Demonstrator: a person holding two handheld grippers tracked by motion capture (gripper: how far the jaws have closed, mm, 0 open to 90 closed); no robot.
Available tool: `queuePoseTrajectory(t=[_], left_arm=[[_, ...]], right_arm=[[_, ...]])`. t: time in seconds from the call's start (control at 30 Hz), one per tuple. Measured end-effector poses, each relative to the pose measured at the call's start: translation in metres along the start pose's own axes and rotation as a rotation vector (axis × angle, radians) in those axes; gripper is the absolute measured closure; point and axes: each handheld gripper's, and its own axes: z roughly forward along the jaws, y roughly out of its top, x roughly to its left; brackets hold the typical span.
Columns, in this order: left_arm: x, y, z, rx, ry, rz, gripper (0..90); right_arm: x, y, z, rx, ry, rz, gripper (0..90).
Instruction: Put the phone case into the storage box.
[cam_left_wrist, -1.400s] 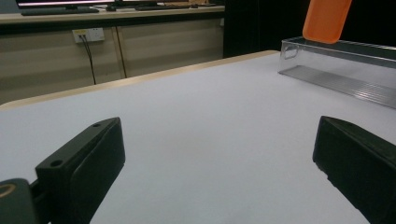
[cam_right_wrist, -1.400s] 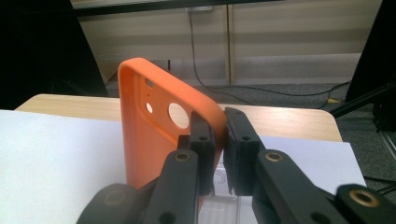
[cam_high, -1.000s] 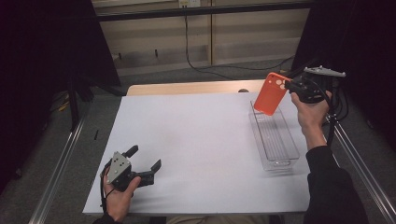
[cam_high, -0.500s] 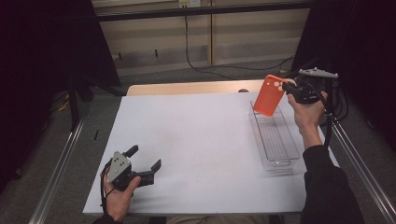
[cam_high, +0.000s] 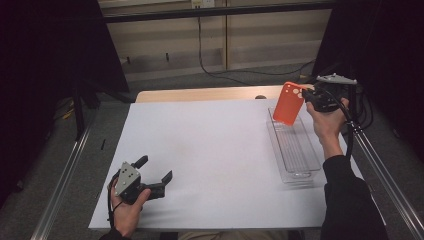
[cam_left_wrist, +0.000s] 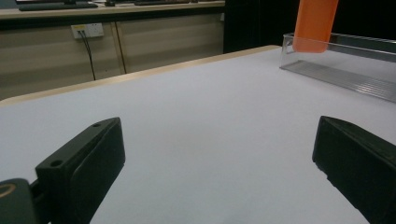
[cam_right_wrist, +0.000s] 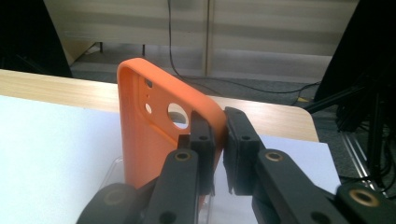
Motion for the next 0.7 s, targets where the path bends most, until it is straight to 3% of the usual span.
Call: queuePoseTrajectory(t=[0.7], left_arm=[[0.000, 0.000, -0.001, -0.005, 0.007, 0.003, 2.5]], right_arm=[[0.015, -0.008, 0.015, 0.013, -0.044, -0.061, 82.7]])
